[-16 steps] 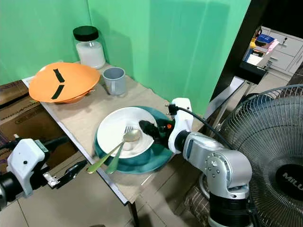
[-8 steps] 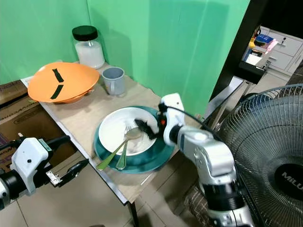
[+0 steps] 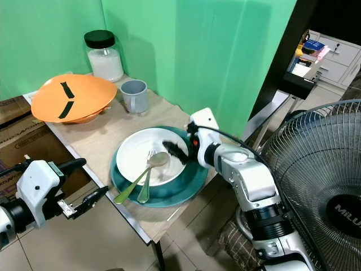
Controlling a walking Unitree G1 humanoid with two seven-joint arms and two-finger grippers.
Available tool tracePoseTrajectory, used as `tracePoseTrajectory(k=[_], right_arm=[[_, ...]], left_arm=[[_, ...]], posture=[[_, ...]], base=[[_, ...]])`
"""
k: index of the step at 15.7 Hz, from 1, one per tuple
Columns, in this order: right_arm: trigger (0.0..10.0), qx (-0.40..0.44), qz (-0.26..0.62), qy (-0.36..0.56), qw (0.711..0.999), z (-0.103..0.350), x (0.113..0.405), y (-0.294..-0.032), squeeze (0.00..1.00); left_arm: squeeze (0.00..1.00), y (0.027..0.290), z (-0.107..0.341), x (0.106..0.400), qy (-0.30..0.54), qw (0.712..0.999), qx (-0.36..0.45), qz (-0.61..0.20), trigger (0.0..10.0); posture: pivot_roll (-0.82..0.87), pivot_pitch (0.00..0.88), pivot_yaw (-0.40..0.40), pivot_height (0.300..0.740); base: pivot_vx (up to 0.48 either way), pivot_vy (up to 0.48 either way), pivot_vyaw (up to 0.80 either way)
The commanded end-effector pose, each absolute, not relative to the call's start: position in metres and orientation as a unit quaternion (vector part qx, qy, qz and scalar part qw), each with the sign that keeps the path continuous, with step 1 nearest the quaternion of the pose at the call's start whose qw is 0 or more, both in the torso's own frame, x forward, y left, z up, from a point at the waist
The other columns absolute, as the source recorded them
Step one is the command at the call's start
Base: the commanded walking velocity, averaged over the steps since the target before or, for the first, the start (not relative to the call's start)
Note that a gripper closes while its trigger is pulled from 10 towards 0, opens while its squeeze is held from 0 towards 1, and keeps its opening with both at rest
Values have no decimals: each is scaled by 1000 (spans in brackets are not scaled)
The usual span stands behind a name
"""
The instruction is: Setting the table
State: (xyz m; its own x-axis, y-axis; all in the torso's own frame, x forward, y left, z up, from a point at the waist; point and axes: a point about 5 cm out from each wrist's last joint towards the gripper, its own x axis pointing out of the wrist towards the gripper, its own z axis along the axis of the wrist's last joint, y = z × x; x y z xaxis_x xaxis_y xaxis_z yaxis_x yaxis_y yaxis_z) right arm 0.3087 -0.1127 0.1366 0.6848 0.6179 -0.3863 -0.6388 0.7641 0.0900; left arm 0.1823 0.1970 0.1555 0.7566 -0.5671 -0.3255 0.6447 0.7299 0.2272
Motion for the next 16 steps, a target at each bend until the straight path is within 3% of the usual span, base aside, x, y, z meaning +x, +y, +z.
tracePoseTrajectory(k=[1,3,5,8,9,16], right_arm=[[10000,-25,344,213,914,134,309,-115,0],[10000,0,331,225,916,131,313,-117,0],[4706,13,328,241,914,127,315,-119,0],[588,33,341,250,906,127,315,-117,0],[0,25,342,250,906,128,316,-117,0],[0,26,352,259,899,129,319,-117,0]], left_arm=[[0,194,157,182,115,920,158,-339,10000],[0,191,158,181,116,916,147,-355,10000],[0,191,158,180,119,913,146,-362,10000],[0,192,158,180,122,912,147,-363,10000],[0,193,158,180,123,911,148,-365,10000],[0,193,156,183,124,911,153,-363,10000]], posture=[[113,0,-7,740],[115,0,-3,740],[116,0,-2,740],[114,0,1,740],[112,0,1,740],[111,0,-2,740]], base=[[0,0,0],[0,0,0],[0,0,0],[0,0,0],[0,0,0],[0,0,0]])
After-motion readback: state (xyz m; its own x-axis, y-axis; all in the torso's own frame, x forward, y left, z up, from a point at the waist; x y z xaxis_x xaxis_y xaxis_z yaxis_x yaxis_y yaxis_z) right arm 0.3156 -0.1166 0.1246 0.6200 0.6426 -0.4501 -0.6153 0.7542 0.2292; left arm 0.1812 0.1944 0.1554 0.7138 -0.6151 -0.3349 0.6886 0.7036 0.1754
